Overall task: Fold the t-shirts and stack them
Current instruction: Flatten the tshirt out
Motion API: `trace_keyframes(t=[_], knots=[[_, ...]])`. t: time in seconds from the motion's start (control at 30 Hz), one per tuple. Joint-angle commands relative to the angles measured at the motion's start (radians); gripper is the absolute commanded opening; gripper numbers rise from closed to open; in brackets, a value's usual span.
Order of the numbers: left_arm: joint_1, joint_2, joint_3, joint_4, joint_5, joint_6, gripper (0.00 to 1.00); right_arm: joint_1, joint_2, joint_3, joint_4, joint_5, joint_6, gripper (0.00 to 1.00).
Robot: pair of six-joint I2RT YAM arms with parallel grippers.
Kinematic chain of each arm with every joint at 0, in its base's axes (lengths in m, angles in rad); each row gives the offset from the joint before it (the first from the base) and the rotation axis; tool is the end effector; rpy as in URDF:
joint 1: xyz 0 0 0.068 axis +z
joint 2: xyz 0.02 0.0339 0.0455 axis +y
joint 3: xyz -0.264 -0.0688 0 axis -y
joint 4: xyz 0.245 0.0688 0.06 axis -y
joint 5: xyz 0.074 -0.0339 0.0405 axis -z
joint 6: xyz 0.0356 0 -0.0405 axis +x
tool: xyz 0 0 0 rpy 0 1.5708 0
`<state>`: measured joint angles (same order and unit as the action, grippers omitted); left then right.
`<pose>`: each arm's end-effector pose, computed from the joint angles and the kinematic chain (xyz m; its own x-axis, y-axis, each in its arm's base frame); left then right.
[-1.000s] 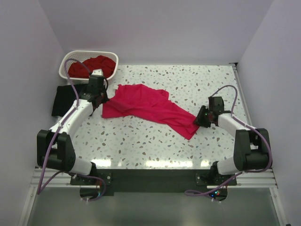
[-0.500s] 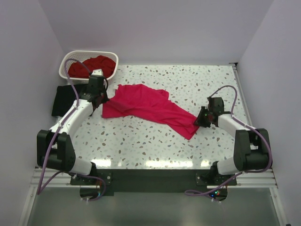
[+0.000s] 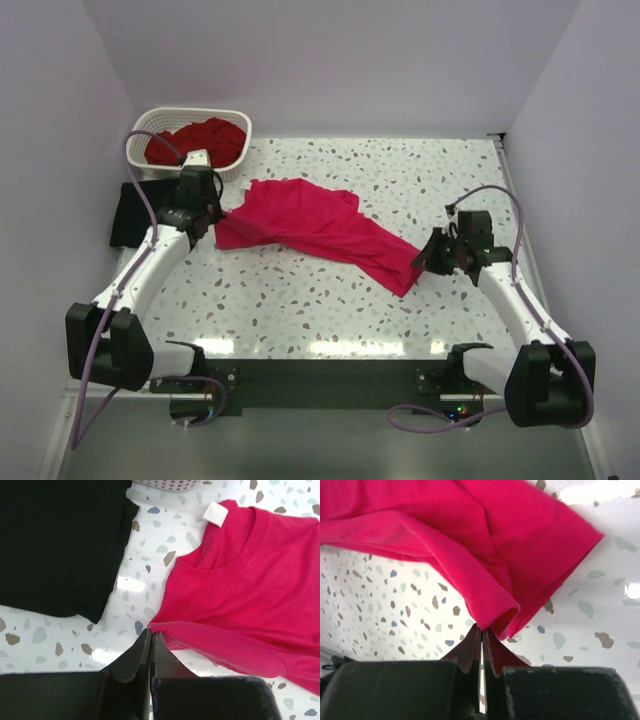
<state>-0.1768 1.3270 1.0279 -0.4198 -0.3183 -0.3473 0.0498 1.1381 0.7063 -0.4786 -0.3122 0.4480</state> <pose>0.2867 -0.0399 0.2838 -0.5875 -0.2234 -0.7777 -0.2816 0.9575 -0.0623 0.2223 0.0220 0.2199 -0.8130 0.3722 -0.4478 0.1294 0.8653 0.4844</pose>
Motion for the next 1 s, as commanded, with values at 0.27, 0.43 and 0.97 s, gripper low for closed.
trace_keyframes(t=[0.27, 0.43, 0.97], knots=[[0.007, -0.187, -0.141, -0.040, -0.057, -0.021, 0.00, -0.005, -0.172, -0.104, -0.146, -0.315, -0.046, 0.02], [0.008, -0.166, -0.063, -0.051, -0.067, -0.025, 0.00, -0.004, -0.160, 0.028, -0.106, -0.291, 0.017, 0.00], [0.051, -0.026, 0.330, -0.212, -0.067, -0.012, 0.00, -0.080, -0.069, 0.400, -0.205, -0.354, 0.045, 0.00]])
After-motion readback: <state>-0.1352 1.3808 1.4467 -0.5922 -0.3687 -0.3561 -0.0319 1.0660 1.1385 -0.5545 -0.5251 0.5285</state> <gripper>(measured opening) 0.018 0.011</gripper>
